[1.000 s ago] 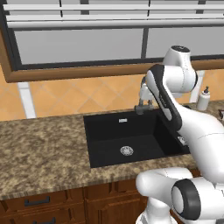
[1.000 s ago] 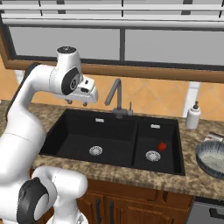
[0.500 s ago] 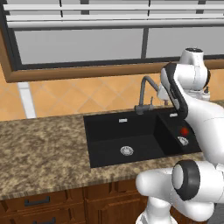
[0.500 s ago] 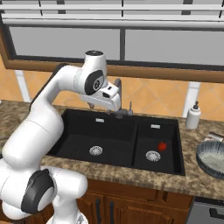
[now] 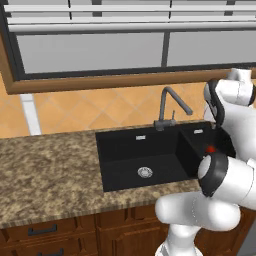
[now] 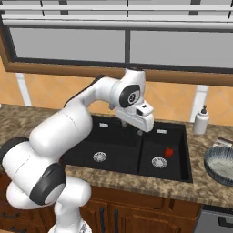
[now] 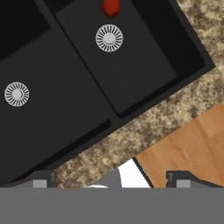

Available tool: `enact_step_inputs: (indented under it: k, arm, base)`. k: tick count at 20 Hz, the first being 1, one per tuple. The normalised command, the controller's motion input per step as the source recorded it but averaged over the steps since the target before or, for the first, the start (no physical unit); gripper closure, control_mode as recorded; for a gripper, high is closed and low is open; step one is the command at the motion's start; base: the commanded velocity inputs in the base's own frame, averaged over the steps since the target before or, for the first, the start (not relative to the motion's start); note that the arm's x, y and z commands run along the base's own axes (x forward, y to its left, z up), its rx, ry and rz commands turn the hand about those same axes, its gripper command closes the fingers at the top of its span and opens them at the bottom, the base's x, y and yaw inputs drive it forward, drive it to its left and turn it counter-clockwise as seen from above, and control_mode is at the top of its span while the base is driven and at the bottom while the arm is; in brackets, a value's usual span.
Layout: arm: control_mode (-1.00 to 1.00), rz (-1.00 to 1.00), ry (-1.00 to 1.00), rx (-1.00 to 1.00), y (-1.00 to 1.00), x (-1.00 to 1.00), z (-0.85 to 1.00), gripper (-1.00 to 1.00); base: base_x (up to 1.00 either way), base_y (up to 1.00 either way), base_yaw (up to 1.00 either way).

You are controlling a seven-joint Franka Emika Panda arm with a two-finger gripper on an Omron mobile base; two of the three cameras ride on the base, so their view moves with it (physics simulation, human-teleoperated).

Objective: Pick the bell pepper from the sink and place it in the bowl. Then pick the bowl and place it in the microwave. Then close the microwave door and press the start button.

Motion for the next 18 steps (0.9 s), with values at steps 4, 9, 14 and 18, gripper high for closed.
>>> enact_step_inputs:
  k: [4, 9, 14, 18]
  arm:
    - [-1.0, -0.28, 0.01, 0.02, -0.99, 0.04, -0.93, -1.0]
    - [-1.0, -0.12, 0.0, 0.14, -0.48, 0.44, -0.6, -1.0]
    - [-1.0, 0.0, 0.0, 0.06, -0.02, 0.43, -0.39, -1.0]
    - [-1.0, -0.01, 0.0, 0.03, -0.21, 0.42, -0.74, -1.0]
  base:
    - [0.0, 0.0, 0.0]
    - [0.0, 0.0, 0.0]
    - [0.0, 0.0, 0.0]
    - [0.0, 0.0, 0.0]
